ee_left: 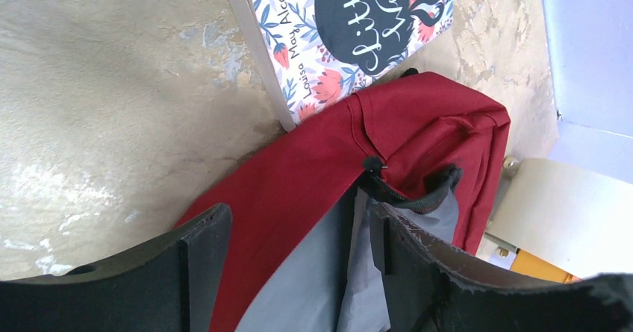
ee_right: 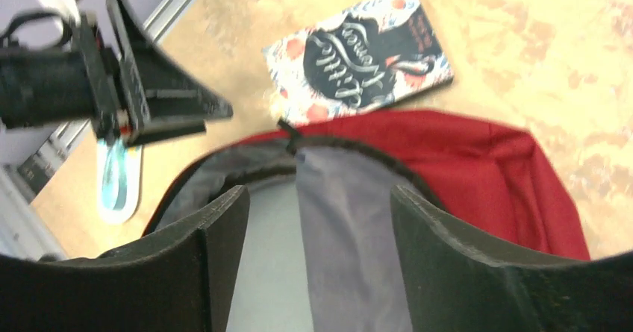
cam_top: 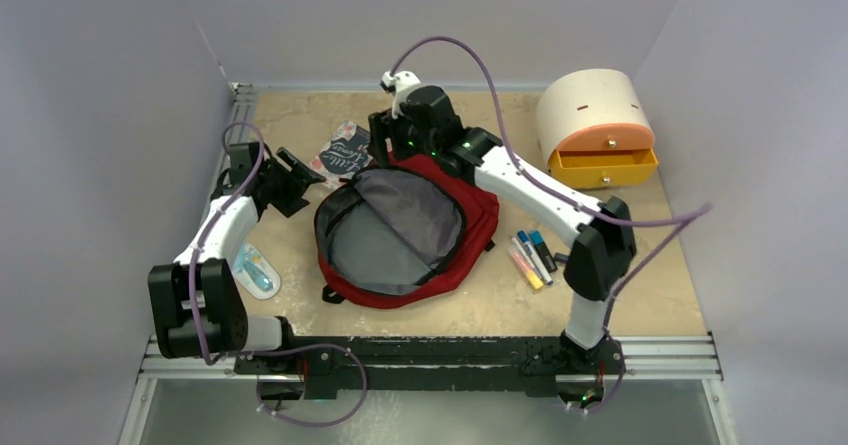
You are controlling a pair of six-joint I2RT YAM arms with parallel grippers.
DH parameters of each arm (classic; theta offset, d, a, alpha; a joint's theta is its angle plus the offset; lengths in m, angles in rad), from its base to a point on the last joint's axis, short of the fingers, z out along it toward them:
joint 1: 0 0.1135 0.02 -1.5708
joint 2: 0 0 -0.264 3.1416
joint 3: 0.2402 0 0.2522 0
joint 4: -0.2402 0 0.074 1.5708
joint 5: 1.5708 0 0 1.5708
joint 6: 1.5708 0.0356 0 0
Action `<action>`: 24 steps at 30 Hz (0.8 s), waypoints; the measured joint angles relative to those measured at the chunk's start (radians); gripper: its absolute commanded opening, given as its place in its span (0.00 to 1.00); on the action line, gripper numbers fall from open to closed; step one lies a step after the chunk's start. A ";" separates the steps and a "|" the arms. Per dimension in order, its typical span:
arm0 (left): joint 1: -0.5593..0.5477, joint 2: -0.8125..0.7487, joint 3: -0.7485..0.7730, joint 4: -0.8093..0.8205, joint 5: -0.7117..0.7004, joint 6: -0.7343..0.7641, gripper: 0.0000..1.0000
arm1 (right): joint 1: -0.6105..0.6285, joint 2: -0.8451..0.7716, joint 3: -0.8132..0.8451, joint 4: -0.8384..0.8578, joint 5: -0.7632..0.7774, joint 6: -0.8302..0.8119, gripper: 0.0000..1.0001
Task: Pack the student bag
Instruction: Place the book in the student bag, then pick up the book from the center of the board.
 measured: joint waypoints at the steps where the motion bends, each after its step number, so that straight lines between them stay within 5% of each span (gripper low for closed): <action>1: 0.000 0.011 -0.005 0.010 0.005 -0.005 0.68 | -0.002 0.042 0.046 0.009 0.006 -0.002 0.78; 14: 0.000 0.145 -0.021 0.172 0.030 -0.051 0.74 | -0.104 0.653 0.575 0.006 -0.016 -0.014 0.90; 24: 0.000 0.285 -0.006 0.236 0.035 -0.074 0.74 | -0.189 0.819 0.674 0.035 -0.181 -0.031 0.88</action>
